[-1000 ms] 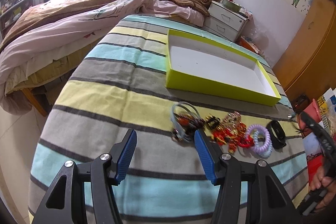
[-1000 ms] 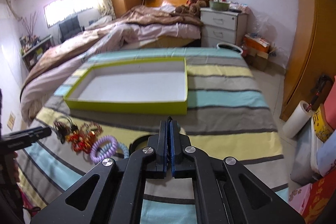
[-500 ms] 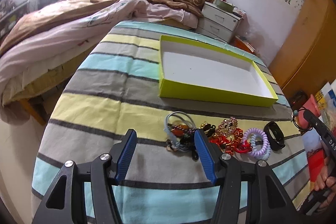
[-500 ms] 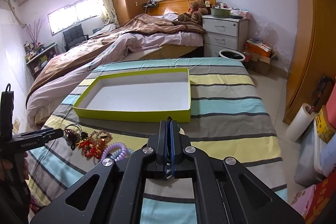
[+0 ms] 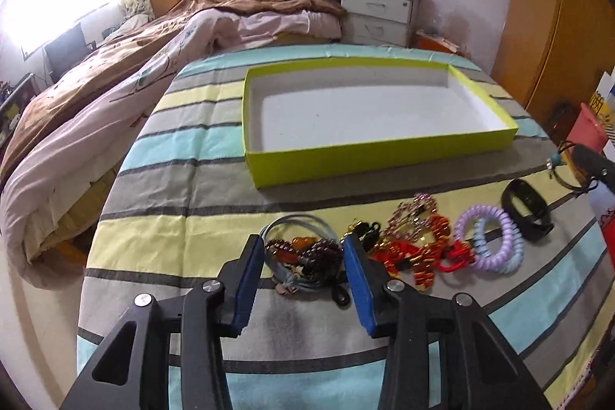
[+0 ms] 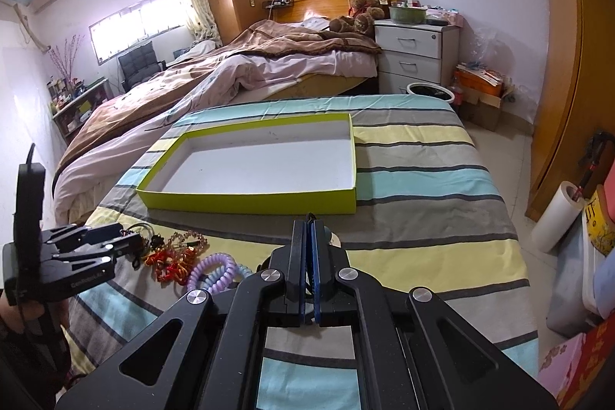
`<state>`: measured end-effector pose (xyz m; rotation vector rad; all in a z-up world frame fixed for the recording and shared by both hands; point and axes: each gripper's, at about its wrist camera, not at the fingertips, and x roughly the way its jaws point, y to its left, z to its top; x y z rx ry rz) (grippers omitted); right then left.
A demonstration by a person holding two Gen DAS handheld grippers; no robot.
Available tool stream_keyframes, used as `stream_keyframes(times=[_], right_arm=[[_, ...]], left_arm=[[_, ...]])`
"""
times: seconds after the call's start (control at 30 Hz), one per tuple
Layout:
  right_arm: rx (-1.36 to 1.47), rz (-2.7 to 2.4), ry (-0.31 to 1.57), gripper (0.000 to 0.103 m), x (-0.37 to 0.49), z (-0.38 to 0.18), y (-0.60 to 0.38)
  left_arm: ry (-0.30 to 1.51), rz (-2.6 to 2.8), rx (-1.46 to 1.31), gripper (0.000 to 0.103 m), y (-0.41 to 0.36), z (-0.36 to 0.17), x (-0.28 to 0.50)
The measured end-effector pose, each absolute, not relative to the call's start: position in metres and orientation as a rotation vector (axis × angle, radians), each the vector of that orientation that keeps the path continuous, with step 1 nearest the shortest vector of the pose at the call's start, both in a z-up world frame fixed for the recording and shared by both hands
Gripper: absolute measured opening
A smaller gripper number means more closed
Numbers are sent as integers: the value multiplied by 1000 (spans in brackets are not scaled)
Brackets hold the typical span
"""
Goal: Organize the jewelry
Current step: 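Close the left tool on the dark beaded bracelet while the right tool holds the earphones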
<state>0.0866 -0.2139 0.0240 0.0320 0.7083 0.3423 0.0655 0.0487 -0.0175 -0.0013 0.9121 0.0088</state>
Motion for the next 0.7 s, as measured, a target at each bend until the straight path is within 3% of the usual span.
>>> stream_keyframes(times=[0.4, 0.7], right_arm=[[44, 346, 706, 2, 88, 24, -213], [50, 343, 693, 2, 86, 30, -215]], left_arm=[[925, -26, -64, 26, 54, -21, 63], [885, -62, -132, 25, 58, -5, 52]])
